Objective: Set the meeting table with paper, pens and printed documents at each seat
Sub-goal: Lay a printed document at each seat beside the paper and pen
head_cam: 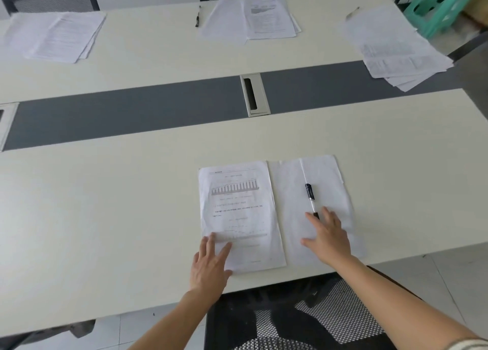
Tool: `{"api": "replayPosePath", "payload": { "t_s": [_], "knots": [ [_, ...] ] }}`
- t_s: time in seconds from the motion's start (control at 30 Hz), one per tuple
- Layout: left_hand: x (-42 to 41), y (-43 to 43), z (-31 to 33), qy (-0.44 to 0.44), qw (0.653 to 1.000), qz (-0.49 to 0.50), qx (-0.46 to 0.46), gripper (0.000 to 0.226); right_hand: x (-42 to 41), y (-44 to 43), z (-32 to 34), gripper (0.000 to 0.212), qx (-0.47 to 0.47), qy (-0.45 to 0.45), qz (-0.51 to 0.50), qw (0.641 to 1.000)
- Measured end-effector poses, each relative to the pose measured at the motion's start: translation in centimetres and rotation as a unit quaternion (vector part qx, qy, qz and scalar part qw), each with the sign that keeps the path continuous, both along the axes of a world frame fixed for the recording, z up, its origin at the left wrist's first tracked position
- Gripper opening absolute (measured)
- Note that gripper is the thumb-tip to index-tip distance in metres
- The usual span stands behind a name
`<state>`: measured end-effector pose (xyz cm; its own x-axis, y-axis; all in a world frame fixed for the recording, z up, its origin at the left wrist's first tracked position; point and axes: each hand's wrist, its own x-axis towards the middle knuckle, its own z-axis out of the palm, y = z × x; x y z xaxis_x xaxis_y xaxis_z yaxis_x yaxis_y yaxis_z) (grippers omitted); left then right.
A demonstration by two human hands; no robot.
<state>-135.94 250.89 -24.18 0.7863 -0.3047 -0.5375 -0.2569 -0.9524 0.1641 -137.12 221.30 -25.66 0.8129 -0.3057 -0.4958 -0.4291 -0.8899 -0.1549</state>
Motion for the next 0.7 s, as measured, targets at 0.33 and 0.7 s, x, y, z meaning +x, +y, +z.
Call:
{"api": "replayPosePath", "payload": {
  "t_s": [0.33, 0.7],
  "knots": [
    [-0.1, 0.0, 0.1, 0.001, 1.0, -0.003, 0.012, 0.066, -0.1, 0.0, 0.0, 0.074, 0.004, -0.001, -0.005, 1.0],
    [0.5, 0.1, 2.0, -0.006, 0.999, 0.021, -0.046, 0.049, -0.8, 0.2, 3.0, 0.058, 0.073, -0.058, -0.032, 0.995]
  ]
}}
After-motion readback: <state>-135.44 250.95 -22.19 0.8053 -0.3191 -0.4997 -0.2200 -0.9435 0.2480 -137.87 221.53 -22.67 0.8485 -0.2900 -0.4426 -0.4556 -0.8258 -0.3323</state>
